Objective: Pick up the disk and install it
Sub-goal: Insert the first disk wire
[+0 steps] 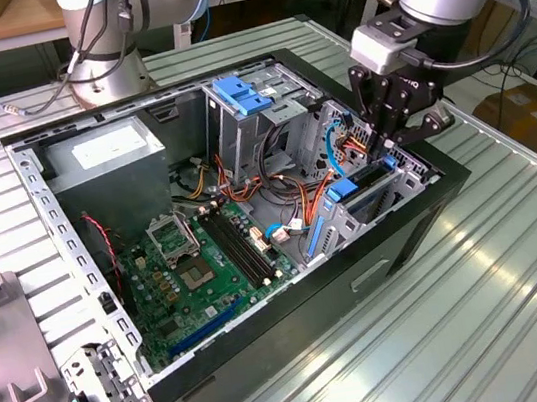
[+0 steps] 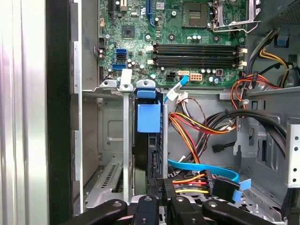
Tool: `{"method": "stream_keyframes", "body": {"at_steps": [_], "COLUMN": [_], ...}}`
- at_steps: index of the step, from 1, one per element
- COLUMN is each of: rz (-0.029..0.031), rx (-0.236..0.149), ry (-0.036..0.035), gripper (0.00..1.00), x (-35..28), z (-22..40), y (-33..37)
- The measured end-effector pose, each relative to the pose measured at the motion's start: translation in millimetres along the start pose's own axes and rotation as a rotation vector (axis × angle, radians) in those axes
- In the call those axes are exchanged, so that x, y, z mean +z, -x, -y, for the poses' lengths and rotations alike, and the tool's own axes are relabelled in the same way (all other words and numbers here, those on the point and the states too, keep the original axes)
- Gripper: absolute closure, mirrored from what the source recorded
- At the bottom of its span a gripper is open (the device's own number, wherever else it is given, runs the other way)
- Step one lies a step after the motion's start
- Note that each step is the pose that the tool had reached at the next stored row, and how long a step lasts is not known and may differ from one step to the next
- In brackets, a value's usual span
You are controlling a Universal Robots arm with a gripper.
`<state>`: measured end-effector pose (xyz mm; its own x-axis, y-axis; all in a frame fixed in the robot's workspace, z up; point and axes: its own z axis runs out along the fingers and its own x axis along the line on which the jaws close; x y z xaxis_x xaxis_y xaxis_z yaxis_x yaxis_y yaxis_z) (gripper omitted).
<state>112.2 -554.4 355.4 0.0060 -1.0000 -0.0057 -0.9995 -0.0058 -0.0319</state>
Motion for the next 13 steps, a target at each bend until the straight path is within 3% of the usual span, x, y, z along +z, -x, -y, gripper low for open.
{"method": "stream_keyframes", "body": {"at_steps": [13], "rz": [-0.0001], "rx": [0.002], "ry": [0.0], "gripper": [0.84], "x": [2.7], "z": [-1.6], "y": [-0.3]}}
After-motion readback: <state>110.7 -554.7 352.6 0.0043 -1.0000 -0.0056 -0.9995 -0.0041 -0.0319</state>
